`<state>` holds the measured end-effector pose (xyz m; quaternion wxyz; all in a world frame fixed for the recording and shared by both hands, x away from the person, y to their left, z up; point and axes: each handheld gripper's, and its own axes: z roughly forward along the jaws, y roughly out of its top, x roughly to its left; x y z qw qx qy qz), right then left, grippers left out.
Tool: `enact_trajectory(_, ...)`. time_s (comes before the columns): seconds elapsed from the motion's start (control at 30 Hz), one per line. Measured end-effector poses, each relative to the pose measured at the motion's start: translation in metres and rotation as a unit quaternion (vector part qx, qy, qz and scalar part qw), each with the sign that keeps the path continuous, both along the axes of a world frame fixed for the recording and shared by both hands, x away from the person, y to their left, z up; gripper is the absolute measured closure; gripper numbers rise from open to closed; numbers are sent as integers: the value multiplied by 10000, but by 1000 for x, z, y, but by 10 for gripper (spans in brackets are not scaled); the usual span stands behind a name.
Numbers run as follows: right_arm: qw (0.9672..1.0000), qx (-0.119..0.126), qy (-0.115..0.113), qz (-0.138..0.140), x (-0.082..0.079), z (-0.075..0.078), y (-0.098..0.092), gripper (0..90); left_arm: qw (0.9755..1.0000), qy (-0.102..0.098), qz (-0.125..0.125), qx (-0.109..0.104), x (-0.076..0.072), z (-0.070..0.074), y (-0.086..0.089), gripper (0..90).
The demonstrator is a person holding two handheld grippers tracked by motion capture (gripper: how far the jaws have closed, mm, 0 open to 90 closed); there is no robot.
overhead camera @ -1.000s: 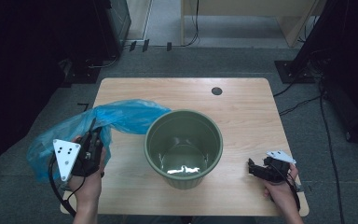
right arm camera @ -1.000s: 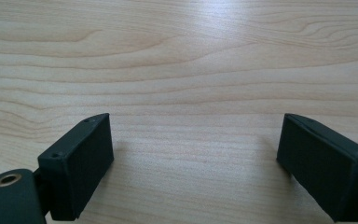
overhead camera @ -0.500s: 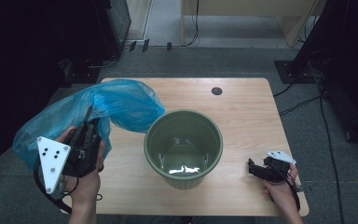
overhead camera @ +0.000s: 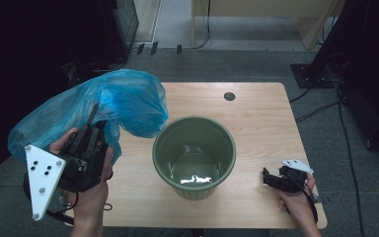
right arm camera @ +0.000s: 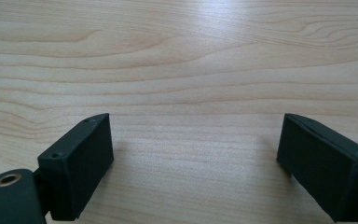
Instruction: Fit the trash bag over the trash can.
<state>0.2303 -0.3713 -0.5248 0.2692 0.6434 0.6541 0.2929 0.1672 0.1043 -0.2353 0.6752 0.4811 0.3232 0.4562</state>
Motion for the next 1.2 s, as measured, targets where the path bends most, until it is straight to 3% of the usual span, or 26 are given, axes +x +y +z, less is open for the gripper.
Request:
enact_trajectory(0.2,10000,-3,-3,8,0,0,0,104,9997,-175,-171,-18,-9,12,-5,898)
enact_trajectory(0.33,10000,0,-6,2,0,0,0,104,9992,-167,-352,-58,-10,14,-9,897)
enact_trajectory(0.63,10000,3,-7,0,0,0,0,104,9978,72,-652,8,-5,4,-17,896)
enact_trajectory(1.2,10000,-4,0,4,0,0,0,104,9938,681,-872,70,18,-31,-31,890)
